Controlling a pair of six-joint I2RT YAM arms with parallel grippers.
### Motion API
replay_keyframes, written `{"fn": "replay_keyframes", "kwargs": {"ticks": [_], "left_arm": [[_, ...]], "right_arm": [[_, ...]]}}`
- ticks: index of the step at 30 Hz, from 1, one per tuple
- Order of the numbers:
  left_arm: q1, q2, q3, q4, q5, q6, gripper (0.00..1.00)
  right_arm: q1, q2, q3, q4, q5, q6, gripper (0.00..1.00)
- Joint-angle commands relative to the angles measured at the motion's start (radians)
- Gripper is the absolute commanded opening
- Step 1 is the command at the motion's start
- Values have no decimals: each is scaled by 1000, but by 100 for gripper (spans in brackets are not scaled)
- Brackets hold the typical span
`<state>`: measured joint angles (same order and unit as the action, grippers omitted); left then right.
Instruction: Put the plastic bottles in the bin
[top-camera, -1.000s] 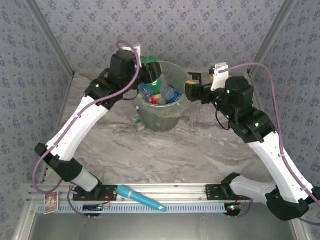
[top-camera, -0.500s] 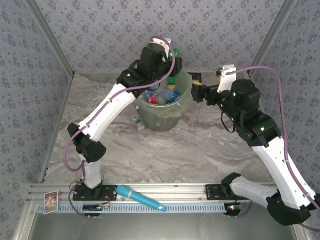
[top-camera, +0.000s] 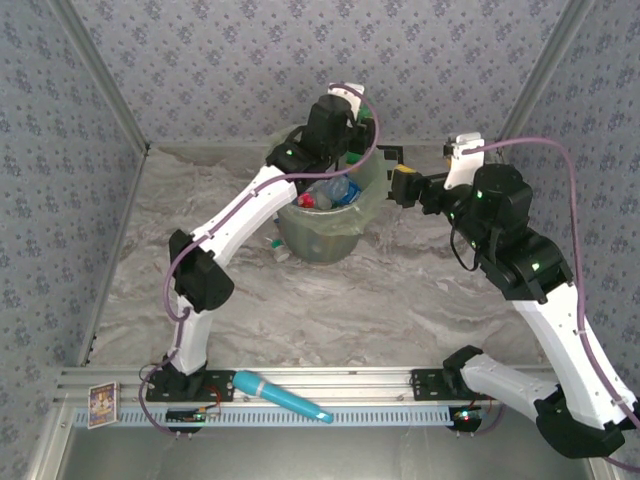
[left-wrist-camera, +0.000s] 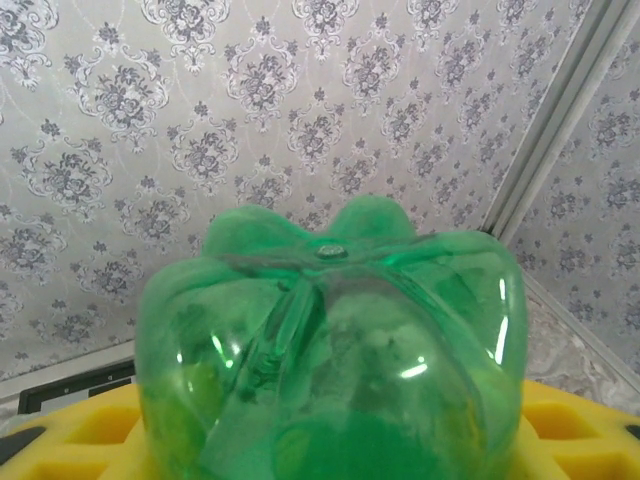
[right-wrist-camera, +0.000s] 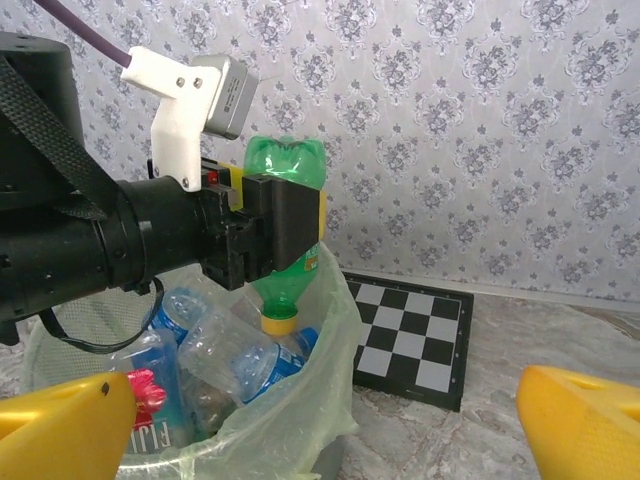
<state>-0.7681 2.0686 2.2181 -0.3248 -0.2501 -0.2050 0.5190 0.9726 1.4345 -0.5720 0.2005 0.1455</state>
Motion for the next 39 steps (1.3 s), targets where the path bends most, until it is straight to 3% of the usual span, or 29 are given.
{"fn": "replay_keyframes", "kwargs": {"ticks": [1, 8, 13, 15, 17, 20, 39], "left_arm": [[5, 16, 41, 84, -28, 26, 56], [23, 17, 10, 164, -22, 66, 58], [39, 38, 40, 126, -8, 47, 61], [41, 34, 40, 112, -7, 52, 70], [39, 25, 43, 96, 0, 55, 88], [38, 1, 44, 83, 14, 49, 99], [89, -196, 0, -126, 0, -60, 100]], "right_arm": [[-7, -15, 3, -24, 22, -17, 100], [-14, -14, 3, -24, 13, -17, 100], [-20, -6, 8, -24, -1, -15, 100], [-23, -5, 8, -25, -1, -15, 100], [-26, -6, 7, -25, -2, -14, 100], [-31, -3, 3, -22, -8, -12, 100], [-36, 56, 18, 33, -45, 5, 100]]}}
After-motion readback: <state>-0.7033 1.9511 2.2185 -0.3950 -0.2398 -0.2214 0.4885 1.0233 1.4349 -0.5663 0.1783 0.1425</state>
